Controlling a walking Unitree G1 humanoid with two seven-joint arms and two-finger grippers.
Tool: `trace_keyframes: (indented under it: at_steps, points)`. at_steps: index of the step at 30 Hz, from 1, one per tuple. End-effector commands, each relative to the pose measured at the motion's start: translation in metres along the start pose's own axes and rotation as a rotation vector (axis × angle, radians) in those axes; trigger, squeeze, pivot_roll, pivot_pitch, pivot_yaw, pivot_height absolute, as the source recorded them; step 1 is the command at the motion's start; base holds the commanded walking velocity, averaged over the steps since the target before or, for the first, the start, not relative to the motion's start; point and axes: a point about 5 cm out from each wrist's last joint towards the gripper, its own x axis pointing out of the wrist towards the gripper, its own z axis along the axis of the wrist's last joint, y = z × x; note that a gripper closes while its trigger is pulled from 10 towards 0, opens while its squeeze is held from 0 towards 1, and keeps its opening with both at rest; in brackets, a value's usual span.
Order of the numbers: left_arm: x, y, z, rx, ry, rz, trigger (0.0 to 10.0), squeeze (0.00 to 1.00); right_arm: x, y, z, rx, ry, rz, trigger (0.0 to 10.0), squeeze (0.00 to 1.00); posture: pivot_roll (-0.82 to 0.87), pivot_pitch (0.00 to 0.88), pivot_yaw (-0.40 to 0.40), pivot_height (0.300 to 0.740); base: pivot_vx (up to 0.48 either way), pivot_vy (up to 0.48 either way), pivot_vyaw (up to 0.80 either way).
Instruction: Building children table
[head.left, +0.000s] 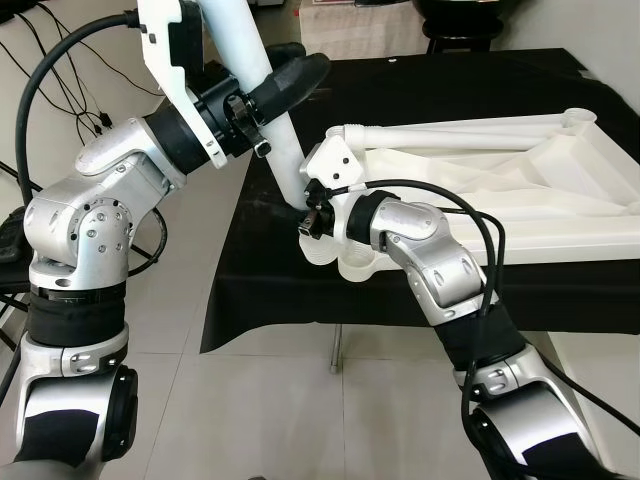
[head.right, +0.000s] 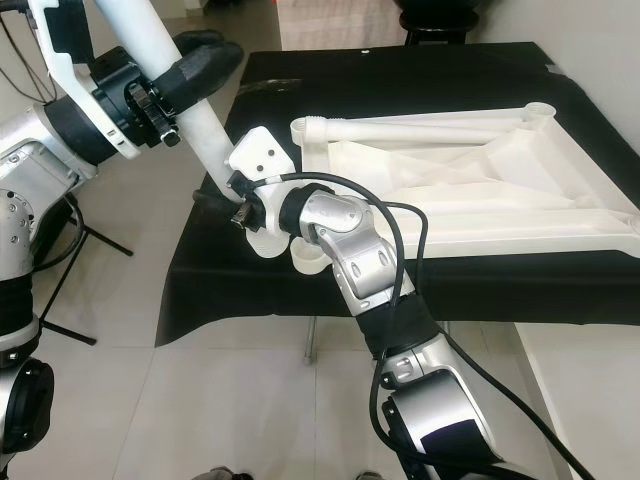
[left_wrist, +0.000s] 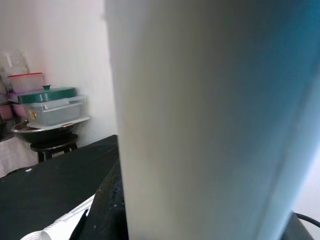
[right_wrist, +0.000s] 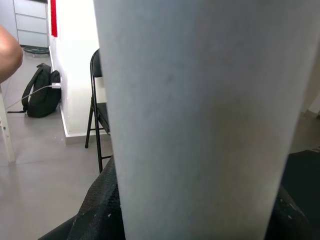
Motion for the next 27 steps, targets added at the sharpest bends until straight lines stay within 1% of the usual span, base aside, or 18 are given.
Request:
trace_keyframes:
  at_steps: [1,8,9,10,11,12,13,14,15,17,19,20,22,23,24,25,27]
  points:
    - [0.017,-0.020,0.013,-0.028,-0.103,-0.162,0.0,0.00,0.017,0.022,0.005,-0.016,-0.015,0.106,0.0,0.00,-0.02,0.089,0.062,0.740,0.000,0.000,0.00]
    - [0.018,-0.018,0.014,-0.015,-0.118,-0.141,0.0,0.00,0.017,0.020,0.005,-0.016,-0.014,0.087,0.0,0.00,-0.02,0.085,0.062,0.740,0.000,0.000,0.00]
    - [0.018,-0.014,0.016,-0.012,-0.125,-0.113,8.0,0.24,0.017,0.017,0.005,-0.013,-0.015,0.069,0.0,0.00,-0.02,0.085,0.062,0.740,0.000,0.000,0.00]
    - [0.018,-0.014,0.016,-0.012,-0.125,-0.113,8.0,0.24,0.017,0.017,0.005,-0.013,-0.015,0.069,0.0,0.00,-0.02,0.085,0.062,0.740,0.000,0.000,0.00]
    - [0.017,-0.009,0.018,-0.020,-0.142,-0.078,10.0,1.00,0.017,0.013,0.006,-0.005,-0.020,0.039,0.0,0.00,-0.02,0.082,0.063,0.740,0.000,0.000,0.00]
    - [0.017,-0.009,0.018,-0.020,-0.142,-0.078,10.0,1.00,0.017,0.013,0.006,-0.005,-0.020,0.039,0.0,0.00,-0.02,0.082,0.063,0.740,0.000,0.000,0.00]
    - [0.014,-0.004,0.021,-0.013,-0.155,-0.041,10.0,1.00,0.017,0.008,0.007,0.006,-0.027,0.001,0.0,0.00,-0.02,0.082,0.064,0.740,0.000,0.000,0.00]
    - [0.014,-0.004,0.021,-0.013,-0.155,-0.041,10.0,1.00,0.017,0.008,0.007,0.006,-0.027,0.001,0.0,0.00,-0.02,0.082,0.064,0.740,0.000,0.000,0.00]
    - [0.010,0.004,0.026,-0.009,-0.177,0.008,10.0,1.00,0.017,0.001,0.008,0.017,-0.033,-0.045,0.0,0.00,-0.02,0.082,0.064,0.740,0.000,0.000,0.00]
    - [0.010,0.004,0.026,-0.009,-0.177,0.008,10.0,1.00,0.017,0.001,0.008,0.017,-0.033,-0.045,0.0,0.00,-0.02,0.082,0.064,0.740,0.000,0.000,0.00]
    - [-0.004,0.016,0.037,0.020,-0.216,0.119,10.0,1.00,0.012,-0.015,0.009,0.049,-0.050,-0.155,0.0,0.00,-0.02,0.080,0.064,0.740,0.000,0.000,0.00]
    - [-0.004,0.016,0.037,0.020,-0.216,0.119,10.0,1.00,0.012,-0.015,0.009,0.049,-0.050,-0.155,0.0,0.00,-0.02,0.080,0.064,0.740,0.000,0.000,0.00]
    - [-0.019,0.018,0.045,0.051,-0.238,0.194,10.0,1.00,0.007,-0.029,0.010,0.074,-0.062,-0.248,0.0,0.00,-0.02,0.079,0.061,0.740,0.000,0.000,0.00]
    - [-0.019,0.018,0.045,0.051,-0.238,0.194,10.0,1.00,0.007,-0.029,0.010,0.074,-0.062,-0.248,0.0,0.00,-0.02,0.079,0.061,0.740,0.000,0.000,0.00]
    - [-0.025,0.018,0.049,0.066,-0.244,0.223,10.0,1.00,0.004,-0.035,0.010,0.086,-0.065,-0.289,0.0,0.00,-0.02,0.079,0.059,0.740,0.000,0.000,0.00]
    - [-0.025,0.018,0.049,0.066,-0.244,0.223,10.0,1.00,0.004,-0.035,0.010,0.086,-0.065,-0.289,0.0,0.00,-0.02,0.079,0.059,0.740,0.000,0.000,0.00]
    - [-0.034,0.019,0.054,0.102,-0.256,0.283,10.0,1.00,-0.002,-0.048,0.009,0.113,-0.069,-0.388,0.0,0.00,-0.02,0.078,0.056,0.740,0.000,0.000,0.00]
